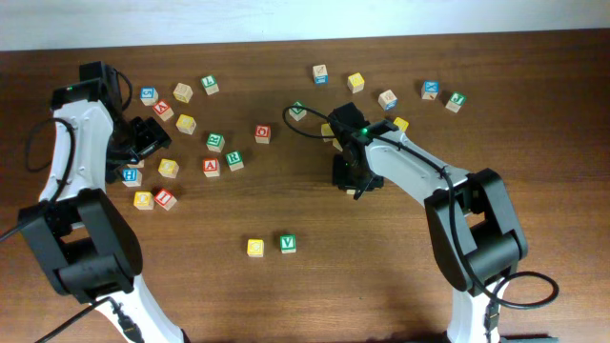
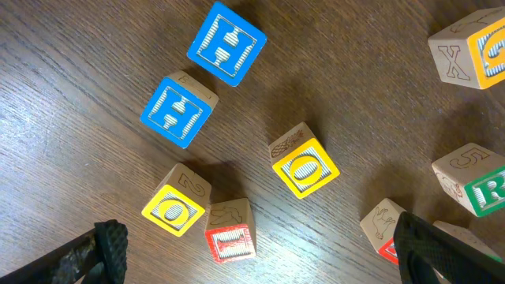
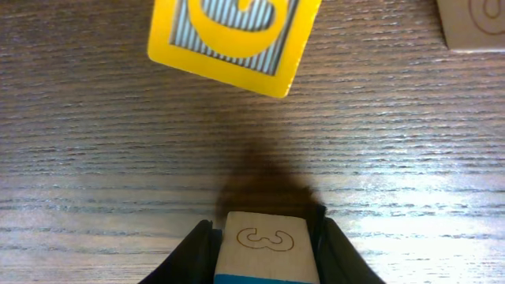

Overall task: Spell out CVPR
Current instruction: 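Lower the right gripper onto the blue P block and grasp it, then carry the blue P block right of the V block and release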

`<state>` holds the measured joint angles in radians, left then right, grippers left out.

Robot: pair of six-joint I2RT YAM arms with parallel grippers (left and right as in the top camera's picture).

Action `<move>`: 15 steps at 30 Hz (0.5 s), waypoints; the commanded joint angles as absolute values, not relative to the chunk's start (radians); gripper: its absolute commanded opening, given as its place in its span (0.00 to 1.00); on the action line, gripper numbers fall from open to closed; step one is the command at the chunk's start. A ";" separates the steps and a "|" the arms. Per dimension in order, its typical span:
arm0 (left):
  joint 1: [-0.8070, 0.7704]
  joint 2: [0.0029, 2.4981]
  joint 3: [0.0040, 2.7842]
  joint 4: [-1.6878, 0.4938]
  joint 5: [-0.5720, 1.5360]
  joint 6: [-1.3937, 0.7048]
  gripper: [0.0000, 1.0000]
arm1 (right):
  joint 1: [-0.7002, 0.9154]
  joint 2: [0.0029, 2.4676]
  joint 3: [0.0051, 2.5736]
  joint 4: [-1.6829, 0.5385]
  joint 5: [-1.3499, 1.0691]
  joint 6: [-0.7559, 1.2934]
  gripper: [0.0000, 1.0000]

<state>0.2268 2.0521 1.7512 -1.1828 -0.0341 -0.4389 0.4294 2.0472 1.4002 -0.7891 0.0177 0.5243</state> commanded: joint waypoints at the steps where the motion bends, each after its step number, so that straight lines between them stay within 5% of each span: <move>1: 0.230 2.061 1.748 -1.184 -0.042 -0.452 0.99 | 0.434 2.065 1.393 -0.807 0.039 0.529 0.23; 15: 0.230 2.061 1.748 -1.184 -0.042 -0.452 0.99 | 0.479 2.059 1.585 -1.208 -0.092 0.529 0.18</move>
<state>0.2268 2.0521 1.7512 -1.1824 -0.0341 -0.4393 0.4423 2.0502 1.5520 -1.1503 -0.0170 0.5232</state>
